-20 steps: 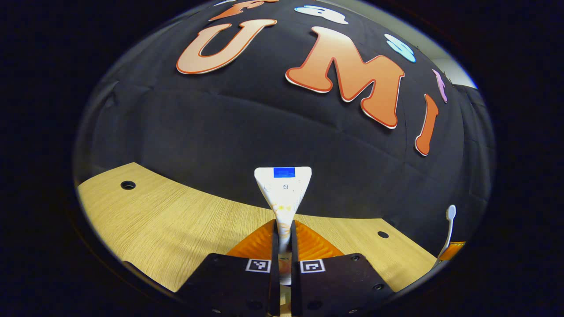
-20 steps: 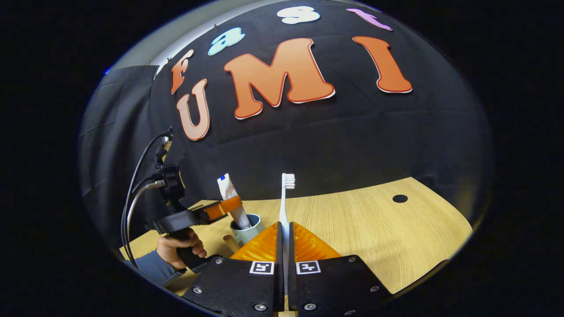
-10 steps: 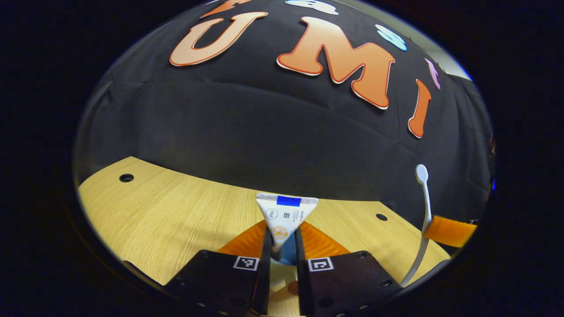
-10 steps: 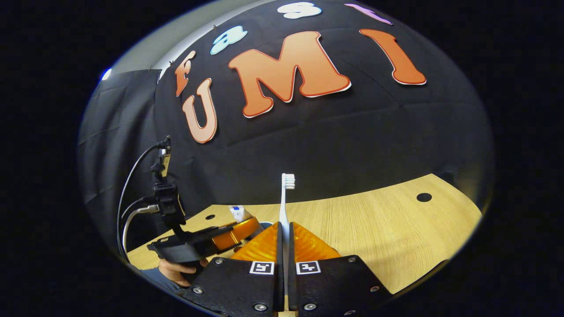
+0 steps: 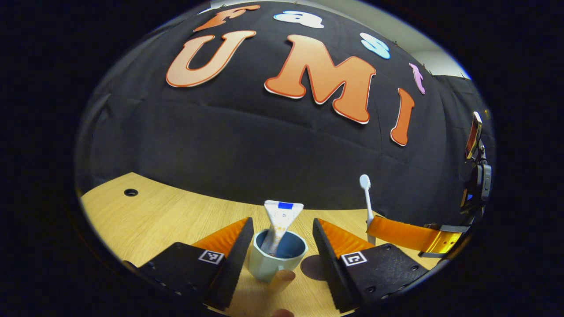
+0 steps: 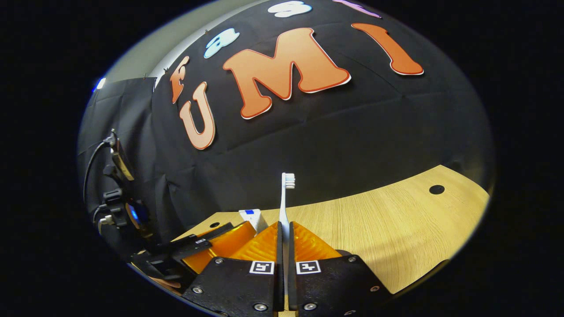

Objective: Put the toothbrush and toothpaste on the desktop into the cup, then pick up the cup and place it on the coaster on the desktop.

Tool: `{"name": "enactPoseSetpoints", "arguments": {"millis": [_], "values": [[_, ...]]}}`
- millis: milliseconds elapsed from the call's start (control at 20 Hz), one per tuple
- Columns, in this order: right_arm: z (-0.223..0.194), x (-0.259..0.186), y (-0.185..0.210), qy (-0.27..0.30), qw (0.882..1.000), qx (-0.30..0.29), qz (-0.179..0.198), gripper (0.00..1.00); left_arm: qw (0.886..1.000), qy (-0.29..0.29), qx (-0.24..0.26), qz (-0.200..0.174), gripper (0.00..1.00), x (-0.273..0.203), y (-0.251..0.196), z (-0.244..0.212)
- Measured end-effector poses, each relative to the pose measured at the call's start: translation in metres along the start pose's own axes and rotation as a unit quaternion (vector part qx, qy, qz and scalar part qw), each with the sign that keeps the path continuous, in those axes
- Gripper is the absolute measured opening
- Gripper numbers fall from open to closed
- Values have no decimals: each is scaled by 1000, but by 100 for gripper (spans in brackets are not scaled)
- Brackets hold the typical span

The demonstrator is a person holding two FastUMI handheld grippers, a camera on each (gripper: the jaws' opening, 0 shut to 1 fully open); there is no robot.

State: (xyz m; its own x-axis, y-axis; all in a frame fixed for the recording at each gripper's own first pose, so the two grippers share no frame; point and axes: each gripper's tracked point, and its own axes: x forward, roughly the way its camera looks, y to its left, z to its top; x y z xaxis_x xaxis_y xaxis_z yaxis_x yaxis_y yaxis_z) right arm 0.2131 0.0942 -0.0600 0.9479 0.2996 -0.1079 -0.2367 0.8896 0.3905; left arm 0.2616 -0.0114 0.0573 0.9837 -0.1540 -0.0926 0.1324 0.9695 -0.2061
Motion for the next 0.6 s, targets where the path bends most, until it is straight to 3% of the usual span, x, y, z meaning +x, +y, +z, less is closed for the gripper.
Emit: {"name": "enactPoseSetpoints", "arguments": {"millis": [150, 250, 600], "values": [[20, 6, 2, -43, 999, 6, 0, 4, 999, -22, 14, 28, 85, -24, 16, 16], [33, 11, 4, -70, 997, 17, 3, 4, 999, -34, 16, 39, 99, -38, 27, 23], [55, 43, 18, -132, 990, 38, 10, 4, 998, -28, 44, 40, 98, -79, 38, 21]]}}
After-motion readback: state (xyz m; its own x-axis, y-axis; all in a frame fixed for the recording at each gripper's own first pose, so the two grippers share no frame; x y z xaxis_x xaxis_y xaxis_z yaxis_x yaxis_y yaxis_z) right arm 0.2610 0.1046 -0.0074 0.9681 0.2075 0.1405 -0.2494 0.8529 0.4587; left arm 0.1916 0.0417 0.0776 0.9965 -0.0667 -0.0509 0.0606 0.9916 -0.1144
